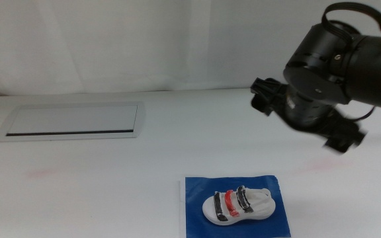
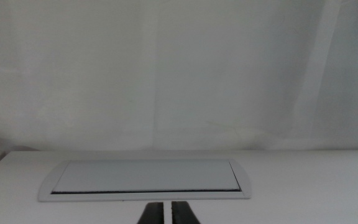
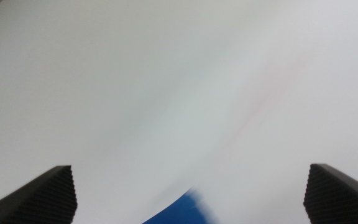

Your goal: Use one arm to grab the shoe from the table and place it on the mat.

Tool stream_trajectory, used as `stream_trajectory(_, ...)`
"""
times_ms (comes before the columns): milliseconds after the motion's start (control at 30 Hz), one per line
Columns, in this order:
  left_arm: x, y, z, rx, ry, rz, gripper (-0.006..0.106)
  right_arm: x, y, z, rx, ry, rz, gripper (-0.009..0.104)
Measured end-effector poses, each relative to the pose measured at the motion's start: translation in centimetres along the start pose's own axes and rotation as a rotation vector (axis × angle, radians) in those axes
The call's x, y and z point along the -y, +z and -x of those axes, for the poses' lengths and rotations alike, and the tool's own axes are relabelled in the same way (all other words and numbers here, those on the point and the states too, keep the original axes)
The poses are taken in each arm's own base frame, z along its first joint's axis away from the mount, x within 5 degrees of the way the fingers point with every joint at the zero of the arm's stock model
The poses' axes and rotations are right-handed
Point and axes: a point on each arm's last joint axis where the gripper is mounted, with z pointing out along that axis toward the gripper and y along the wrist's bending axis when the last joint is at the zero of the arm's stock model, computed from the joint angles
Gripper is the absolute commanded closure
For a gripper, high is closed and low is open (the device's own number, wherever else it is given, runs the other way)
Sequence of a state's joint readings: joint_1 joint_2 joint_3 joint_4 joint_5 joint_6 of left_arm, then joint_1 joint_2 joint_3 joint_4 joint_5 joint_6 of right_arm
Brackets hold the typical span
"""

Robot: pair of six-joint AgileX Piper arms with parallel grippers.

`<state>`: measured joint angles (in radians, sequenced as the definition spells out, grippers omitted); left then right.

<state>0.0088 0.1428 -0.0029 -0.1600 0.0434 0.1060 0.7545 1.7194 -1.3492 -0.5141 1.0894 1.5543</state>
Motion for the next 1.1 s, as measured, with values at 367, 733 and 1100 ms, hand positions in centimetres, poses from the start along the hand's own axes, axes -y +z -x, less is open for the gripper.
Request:
stream_trajectory(367, 0.0, 0.0, 0.0, 0.000, 0.000, 0.000, 0.102, 0.9, -1.0, 2.9, 0.273, -0.650, -0.170, -0.008)
stream_trajectory(733, 0.0, 0.0, 0.0, 0.000, 0.000, 0.000, 0.102, -2.0, -1.3, 3.2, 0.439, -0.949, 0.073, -0.008)
stream_trajectory(1100, 0.0, 0.0, 0.0, 0.000, 0.000, 0.000, 0.102, -2.8, -1.4, 2.8, 0.445, -1.023, 0.173, -0.008)
